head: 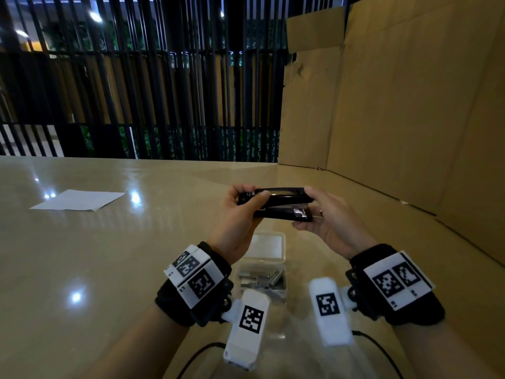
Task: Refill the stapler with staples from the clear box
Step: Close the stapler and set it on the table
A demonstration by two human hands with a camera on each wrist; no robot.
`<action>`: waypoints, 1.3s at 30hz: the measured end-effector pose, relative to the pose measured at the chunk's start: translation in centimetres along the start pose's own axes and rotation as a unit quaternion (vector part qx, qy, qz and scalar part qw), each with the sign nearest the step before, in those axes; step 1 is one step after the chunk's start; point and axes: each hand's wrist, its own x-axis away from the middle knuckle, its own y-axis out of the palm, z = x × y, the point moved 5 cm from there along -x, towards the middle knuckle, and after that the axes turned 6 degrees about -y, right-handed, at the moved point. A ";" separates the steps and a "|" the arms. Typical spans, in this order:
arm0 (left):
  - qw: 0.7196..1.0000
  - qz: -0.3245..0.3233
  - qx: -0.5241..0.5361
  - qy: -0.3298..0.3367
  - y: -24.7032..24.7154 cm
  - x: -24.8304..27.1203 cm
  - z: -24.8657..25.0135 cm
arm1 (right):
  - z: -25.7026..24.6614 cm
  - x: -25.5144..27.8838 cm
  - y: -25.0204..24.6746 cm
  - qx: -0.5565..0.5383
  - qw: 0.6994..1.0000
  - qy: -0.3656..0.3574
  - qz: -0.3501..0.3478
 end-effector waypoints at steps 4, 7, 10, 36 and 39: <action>1.000 0.008 -0.008 0.004 -0.2 -0.1 -0.1 | 0.0 0.0 -0.2 0.013 1.000 -0.010 -0.001; 1.000 0.011 -0.004 -0.002 -0.3 -0.2 -0.1 | 0.0 0.0 -0.4 0.015 1.000 -0.015 0.005; 0.999 0.021 -0.018 -0.022 -0.4 -0.4 -0.3 | -0.2 0.0 -0.5 0.008 1.000 -0.014 0.007; 0.886 -0.178 -0.396 0.164 2.6 1.8 -1.7 | 1.6 1.6 1.3 -0.201 0.965 0.167 -0.028; 0.861 -0.206 -0.438 0.158 2.7 1.9 -1.6 | 1.4 1.2 -0.1 -0.156 0.975 0.156 -0.016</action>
